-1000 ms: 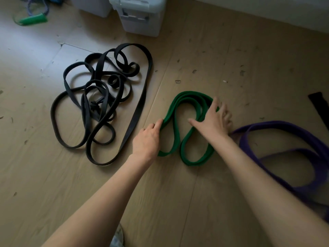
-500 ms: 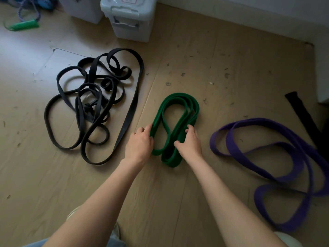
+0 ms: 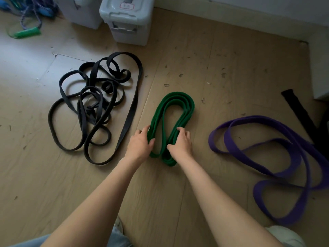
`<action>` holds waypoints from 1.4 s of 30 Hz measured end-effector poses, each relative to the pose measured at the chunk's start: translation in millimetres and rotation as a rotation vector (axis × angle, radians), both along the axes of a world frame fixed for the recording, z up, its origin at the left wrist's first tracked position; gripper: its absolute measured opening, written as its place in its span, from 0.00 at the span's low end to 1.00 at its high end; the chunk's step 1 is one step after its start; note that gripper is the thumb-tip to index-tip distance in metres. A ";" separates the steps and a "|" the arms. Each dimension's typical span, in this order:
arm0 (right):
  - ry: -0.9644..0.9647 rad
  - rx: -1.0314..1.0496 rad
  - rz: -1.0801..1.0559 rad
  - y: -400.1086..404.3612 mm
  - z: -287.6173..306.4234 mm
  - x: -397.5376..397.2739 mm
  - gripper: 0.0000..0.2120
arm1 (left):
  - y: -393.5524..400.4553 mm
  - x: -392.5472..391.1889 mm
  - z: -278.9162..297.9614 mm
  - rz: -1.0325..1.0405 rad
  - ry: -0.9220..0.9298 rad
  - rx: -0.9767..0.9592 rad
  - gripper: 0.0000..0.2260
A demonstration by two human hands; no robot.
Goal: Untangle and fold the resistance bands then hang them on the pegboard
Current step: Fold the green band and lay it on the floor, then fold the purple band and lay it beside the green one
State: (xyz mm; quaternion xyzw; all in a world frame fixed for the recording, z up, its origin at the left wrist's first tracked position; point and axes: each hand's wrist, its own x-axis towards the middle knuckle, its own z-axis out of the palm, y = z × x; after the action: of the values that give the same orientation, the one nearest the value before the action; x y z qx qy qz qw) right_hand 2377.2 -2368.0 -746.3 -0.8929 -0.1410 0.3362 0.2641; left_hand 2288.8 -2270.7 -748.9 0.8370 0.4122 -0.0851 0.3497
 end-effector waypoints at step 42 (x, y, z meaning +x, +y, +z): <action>-0.102 0.088 0.509 -171.3 202.4 44.6 0.09 | -145.8 35.9 161.6 0.069 -0.259 -0.958 0.16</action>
State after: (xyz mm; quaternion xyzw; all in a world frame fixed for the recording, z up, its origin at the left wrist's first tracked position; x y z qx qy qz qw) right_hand 2421.8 -2539.3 -543.9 -0.8321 -0.3886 0.3400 0.2024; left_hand 2324.8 -2416.5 -587.3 0.5716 0.3076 -0.1488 0.7460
